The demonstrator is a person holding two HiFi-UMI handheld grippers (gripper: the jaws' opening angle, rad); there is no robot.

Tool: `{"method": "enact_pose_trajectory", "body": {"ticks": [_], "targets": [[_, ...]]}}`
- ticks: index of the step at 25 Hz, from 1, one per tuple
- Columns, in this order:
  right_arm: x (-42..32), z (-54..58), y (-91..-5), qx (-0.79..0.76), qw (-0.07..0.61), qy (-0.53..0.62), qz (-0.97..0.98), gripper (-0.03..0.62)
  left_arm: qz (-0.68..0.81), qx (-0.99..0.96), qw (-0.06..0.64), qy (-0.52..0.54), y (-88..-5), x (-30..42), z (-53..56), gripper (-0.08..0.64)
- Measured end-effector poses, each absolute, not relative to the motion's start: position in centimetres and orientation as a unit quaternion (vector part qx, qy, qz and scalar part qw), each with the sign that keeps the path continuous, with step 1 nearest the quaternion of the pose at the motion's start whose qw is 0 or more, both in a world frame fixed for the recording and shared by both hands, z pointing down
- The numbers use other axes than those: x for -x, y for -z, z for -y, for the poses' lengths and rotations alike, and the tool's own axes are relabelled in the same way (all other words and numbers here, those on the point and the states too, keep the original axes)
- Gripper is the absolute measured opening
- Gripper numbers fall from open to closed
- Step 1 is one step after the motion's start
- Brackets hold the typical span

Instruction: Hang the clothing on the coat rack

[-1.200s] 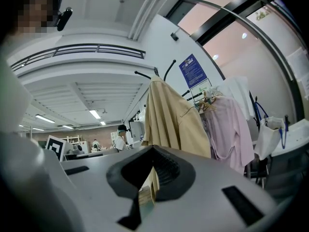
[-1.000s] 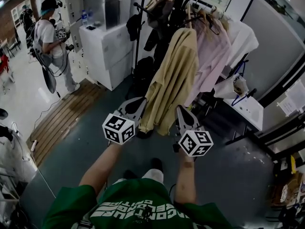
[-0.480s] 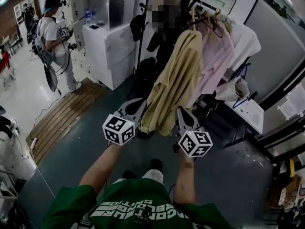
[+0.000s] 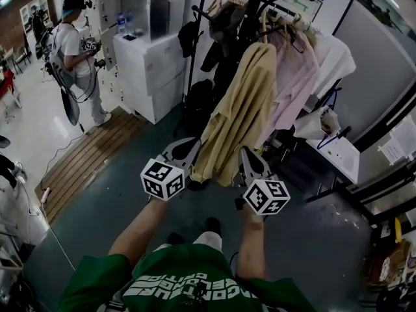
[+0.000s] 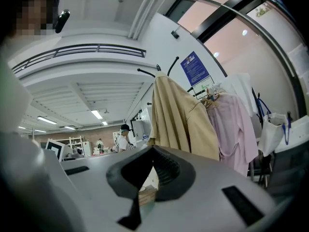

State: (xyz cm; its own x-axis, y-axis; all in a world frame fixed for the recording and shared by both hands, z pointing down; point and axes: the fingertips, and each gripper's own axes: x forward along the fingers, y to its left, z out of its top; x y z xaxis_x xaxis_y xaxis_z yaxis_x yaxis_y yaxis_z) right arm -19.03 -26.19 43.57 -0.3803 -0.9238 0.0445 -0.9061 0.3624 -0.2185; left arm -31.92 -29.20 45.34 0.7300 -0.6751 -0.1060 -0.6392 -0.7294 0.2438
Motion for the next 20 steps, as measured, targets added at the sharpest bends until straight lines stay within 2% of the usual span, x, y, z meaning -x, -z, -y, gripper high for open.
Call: {"method": "enact_pose_trajectory", "body": {"ticks": [20], "targets": [[19.19,26.26,-44.02,0.55,0.041,0.109,-0.827,0.008,0.356,-0.924,0.101,0.1,-45.18,31.76,29.05,0.003]]}}
